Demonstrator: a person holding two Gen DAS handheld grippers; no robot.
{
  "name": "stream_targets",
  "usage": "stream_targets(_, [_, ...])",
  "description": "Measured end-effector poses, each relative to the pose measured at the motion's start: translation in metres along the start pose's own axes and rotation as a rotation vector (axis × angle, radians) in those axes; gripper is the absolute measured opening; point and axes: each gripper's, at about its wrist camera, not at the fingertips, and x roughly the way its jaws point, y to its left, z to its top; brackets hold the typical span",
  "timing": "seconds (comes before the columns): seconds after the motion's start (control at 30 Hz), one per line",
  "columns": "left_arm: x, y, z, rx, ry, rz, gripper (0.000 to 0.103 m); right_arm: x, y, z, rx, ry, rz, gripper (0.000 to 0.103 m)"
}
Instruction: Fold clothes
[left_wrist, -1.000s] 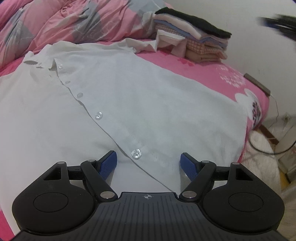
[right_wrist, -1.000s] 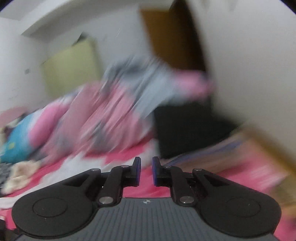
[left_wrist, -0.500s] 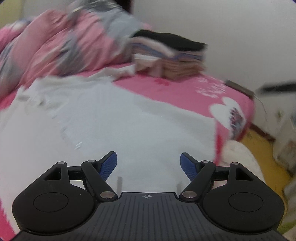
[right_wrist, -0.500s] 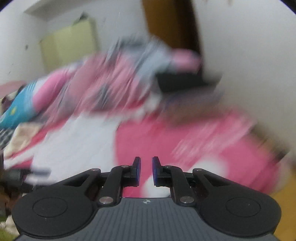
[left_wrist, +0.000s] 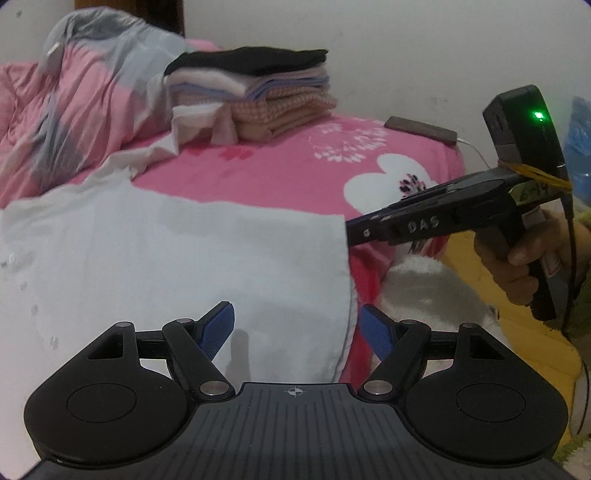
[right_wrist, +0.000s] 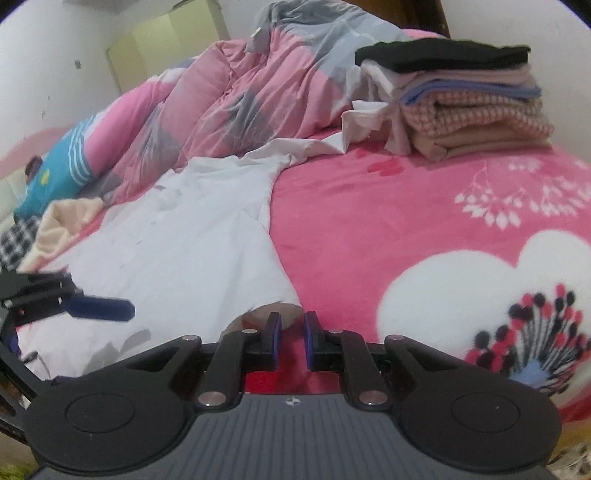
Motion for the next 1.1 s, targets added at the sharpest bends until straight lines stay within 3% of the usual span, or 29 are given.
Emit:
stream_targets(0.13, [-0.007, 0.008, -0.008, -0.041, 0.004, 0.016, 0.075, 0.006, -0.011, -0.001, 0.095, -0.024, 0.053, 0.017])
stream_targets(0.27, [-0.018, 0.015, -0.014, -0.074, 0.008, 0.050, 0.075, 0.012, 0.005, -0.004, 0.018, -0.064, 0.027, 0.016])
stream_targets(0.3, [-0.021, 0.017, -0.016, -0.079, 0.010, 0.063, 0.075, 0.012, 0.013, -0.005, -0.030, -0.076, 0.005, 0.009])
stream_targets(0.33, [-0.023, 0.019, -0.017, -0.082, 0.013, 0.072, 0.075, 0.010, 0.023, -0.006, -0.082, -0.087, -0.022, 0.000])
stream_targets(0.47, [-0.030, 0.025, -0.022, -0.089, 0.037, 0.112, 0.075, -0.004, 0.063, -0.012, -0.354, -0.156, -0.213, 0.000])
stream_targets(0.6, [-0.032, 0.031, -0.029, -0.104, 0.054, 0.124, 0.075, 0.005, 0.088, -0.031, -0.608, -0.134, -0.399, 0.000])
stream_targets(0.8, [-0.031, 0.038, -0.033, -0.123, 0.075, 0.122, 0.075, 0.029, 0.097, -0.058, -0.794, -0.083, -0.540, 0.000])
stream_targets(0.97, [-0.033, 0.040, -0.035, -0.125, 0.076, 0.119, 0.075, 0.028, 0.090, -0.062, -0.809, -0.076, -0.597, 0.006])
stream_targets(1.03, [-0.034, 0.041, -0.036, -0.128, 0.075, 0.118, 0.075, 0.023, 0.081, -0.059, -0.780, -0.072, -0.625, 0.015])
stream_targets(1.1, [-0.034, 0.041, -0.037, -0.129, 0.074, 0.117, 0.075, 0.015, 0.069, -0.054, -0.717, -0.062, -0.647, 0.015])
